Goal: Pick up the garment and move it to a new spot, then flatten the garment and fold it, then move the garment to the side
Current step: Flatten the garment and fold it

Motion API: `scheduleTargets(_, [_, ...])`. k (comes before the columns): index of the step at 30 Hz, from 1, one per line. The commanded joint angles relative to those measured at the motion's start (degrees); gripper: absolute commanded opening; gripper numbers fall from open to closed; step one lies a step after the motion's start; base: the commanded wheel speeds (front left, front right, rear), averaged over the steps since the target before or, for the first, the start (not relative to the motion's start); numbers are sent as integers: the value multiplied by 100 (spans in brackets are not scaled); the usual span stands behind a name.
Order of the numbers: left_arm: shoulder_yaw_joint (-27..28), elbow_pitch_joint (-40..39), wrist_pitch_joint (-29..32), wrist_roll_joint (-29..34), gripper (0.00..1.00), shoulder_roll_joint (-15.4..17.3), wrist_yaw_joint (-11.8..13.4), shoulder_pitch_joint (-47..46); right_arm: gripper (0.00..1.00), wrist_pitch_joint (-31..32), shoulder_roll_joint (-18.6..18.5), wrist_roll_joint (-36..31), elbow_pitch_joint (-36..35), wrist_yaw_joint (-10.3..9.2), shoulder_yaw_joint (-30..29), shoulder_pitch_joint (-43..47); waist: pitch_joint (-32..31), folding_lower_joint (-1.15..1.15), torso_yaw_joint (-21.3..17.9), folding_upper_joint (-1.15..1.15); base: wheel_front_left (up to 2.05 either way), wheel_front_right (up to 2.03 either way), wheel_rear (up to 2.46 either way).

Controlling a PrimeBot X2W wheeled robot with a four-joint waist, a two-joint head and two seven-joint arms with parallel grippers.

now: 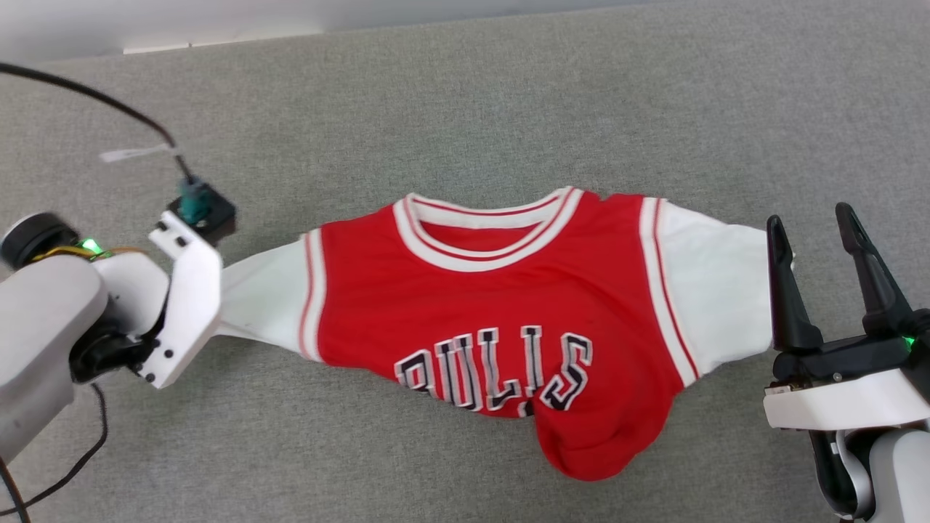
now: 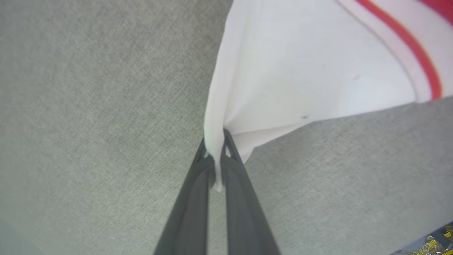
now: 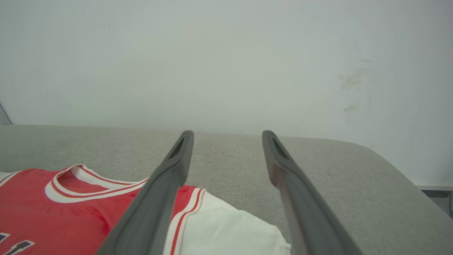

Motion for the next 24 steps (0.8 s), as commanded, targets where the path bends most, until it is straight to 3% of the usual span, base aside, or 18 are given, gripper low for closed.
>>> scheduleTargets(1, [27,111,-54,-45,0,-14,38,105,100,-11,-48,-11,22,-3,20,-37,21,0,-7,0,0,0,0])
scheduleTargets(6, [105,726,-396,-272,0,-131,266,465,100,-11,-82,-12,76,-2,31,-65,66,0,-30,0,0,0,0])
scheduleTargets(7, [108,810,-471,-272,26,-173,279,512,100,-11,-83,-12,86,-2,18,-42,53,0,-21,0,0,0,0])
scheduleTargets(8, [100,889,-523,-250,97,-202,269,541,100,-11,-83,-12,100,-2,9,-17,35,0,-11,0,0,0,0])
scheduleTargets(15, [331,856,-689,-290,100,-218,167,55,100,-11,-54,-19,139,-3,-27,113,-142,0,72,0,0,0,0])
scheduleTargets(24, [270,540,65,-471,100,3,172,-105,100,-11,-116,-6,97,-2,83,-14,-38,0,-53,0,0,0,0])
